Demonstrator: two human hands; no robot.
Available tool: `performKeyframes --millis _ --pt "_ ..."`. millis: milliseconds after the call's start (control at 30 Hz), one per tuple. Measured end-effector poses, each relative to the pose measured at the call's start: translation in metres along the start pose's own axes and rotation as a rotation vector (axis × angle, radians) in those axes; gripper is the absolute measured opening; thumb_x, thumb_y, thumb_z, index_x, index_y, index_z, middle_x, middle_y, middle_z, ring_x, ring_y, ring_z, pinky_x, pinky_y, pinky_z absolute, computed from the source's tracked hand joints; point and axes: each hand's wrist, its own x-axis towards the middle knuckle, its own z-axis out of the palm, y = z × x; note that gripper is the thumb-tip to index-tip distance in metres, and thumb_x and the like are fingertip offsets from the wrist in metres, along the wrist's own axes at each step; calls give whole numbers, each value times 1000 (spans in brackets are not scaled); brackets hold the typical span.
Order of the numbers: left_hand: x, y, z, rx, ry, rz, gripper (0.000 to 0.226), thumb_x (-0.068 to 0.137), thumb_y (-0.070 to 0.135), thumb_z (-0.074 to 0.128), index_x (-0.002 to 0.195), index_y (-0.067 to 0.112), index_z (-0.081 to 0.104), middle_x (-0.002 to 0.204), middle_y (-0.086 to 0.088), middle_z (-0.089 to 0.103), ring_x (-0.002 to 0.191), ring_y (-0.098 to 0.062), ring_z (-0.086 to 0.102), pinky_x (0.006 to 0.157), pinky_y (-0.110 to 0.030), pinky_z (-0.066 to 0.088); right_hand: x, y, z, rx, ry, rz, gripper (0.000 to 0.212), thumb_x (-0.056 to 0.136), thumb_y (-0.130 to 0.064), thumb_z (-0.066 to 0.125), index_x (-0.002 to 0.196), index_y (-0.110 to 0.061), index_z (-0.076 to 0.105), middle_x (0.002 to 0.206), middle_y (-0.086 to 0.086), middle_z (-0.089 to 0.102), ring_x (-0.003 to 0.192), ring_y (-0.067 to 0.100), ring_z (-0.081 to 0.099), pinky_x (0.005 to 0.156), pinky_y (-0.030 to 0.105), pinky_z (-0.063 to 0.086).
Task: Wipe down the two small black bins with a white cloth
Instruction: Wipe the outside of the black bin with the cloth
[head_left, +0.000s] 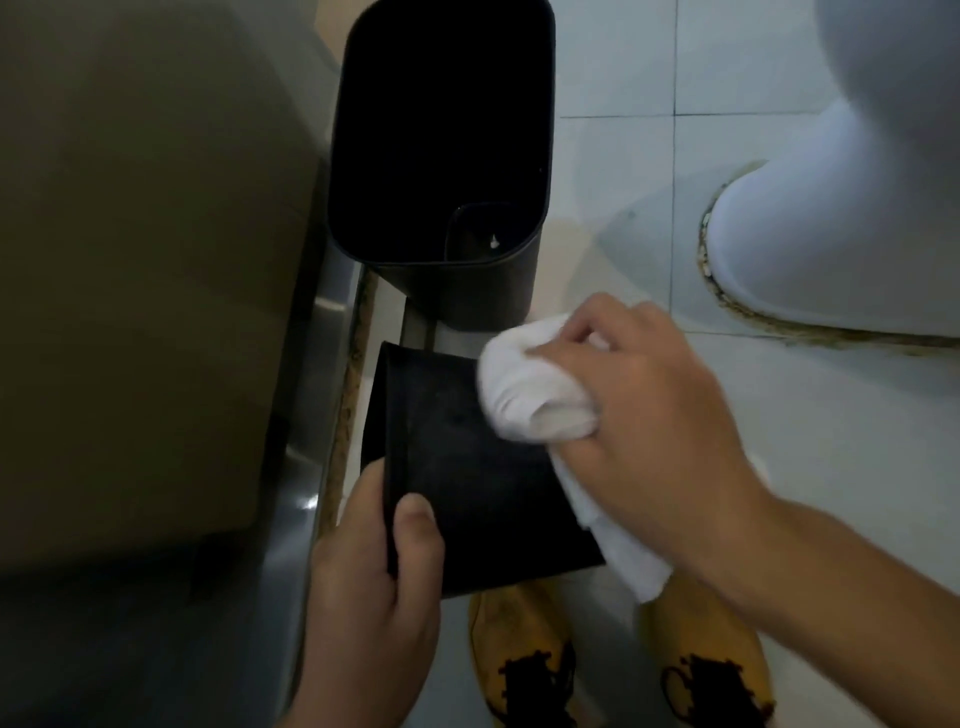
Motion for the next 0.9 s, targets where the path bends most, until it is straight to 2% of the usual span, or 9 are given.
performKeyframes --millis 167,233,333,433,500,600,767,833,900 --pt "-10 -12 1 -83 35 -68 29 77 39 44 100 30 59 88 46 59 81 26 55 67 7 38 -26 -45 8 194 -99 -255 37 76 -33 70 111 -22 72 110 -1 60 100 16 48 80 32 46" --pt "-7 -7 2 -7 40 -15 15 87 33 39 88 32 54 87 31 61 72 19 55 59 5 36 -18 -26 7 144 -37 -102 38 79 -33 58 113 -21 70 108 0 59 95 20 51 78 31 45" --pt "2 0 4 39 78 31 18 93 30 35 82 36 46 81 8 57 59 4 52 48 -2 33 0 -7 2 -3 25 54 26 80 -25 76 104 -20 73 97 -2 57 84 16 42 64 20 32" --pt "1 -3 4 13 81 51 29 99 42 33 94 28 58 69 17 58 70 13 57 60 4 37 -5 -33 6 20 -46 -48 28 73 -25 69 101 -25 73 102 -2 59 88 17 48 69 28 40" --pt "-4 -4 3 9 28 78 63 99 58 27 101 7 64 84 12 65 86 19 58 76 8 34 -14 -52 11 158 -169 -74 32 83 -34 61 114 -33 68 113 -9 57 99 7 49 79 20 40" --pt "-10 -3 7 0 30 88 78 97 60 25 103 -7 64 99 7 66 98 38 40 79 12 29 -24 -51 9 224 -140 -172 37 84 -41 66 119 -30 68 116 -6 58 102 9 47 84 22 42" --pt "4 -9 12 -7 116 121 38 103 39 32 86 15 55 64 10 52 60 5 54 48 -11 40 -21 -33 -2 149 -14 -71 53 82 -49 50 127 -24 62 113 2 51 101 19 48 77 33 50" --pt "9 -11 10 -112 109 66 22 97 30 41 97 26 62 75 19 64 68 7 60 53 -15 49 -23 -36 2 91 -28 -86 55 82 -49 54 132 -25 58 118 3 49 103 19 47 79 33 50" --pt "8 -10 8 -235 67 -27 40 95 16 42 103 48 64 93 33 67 84 12 64 66 -8 51 -25 -38 7 86 -19 -103 55 81 -46 61 132 -26 58 120 2 49 103 18 45 80 30 47"
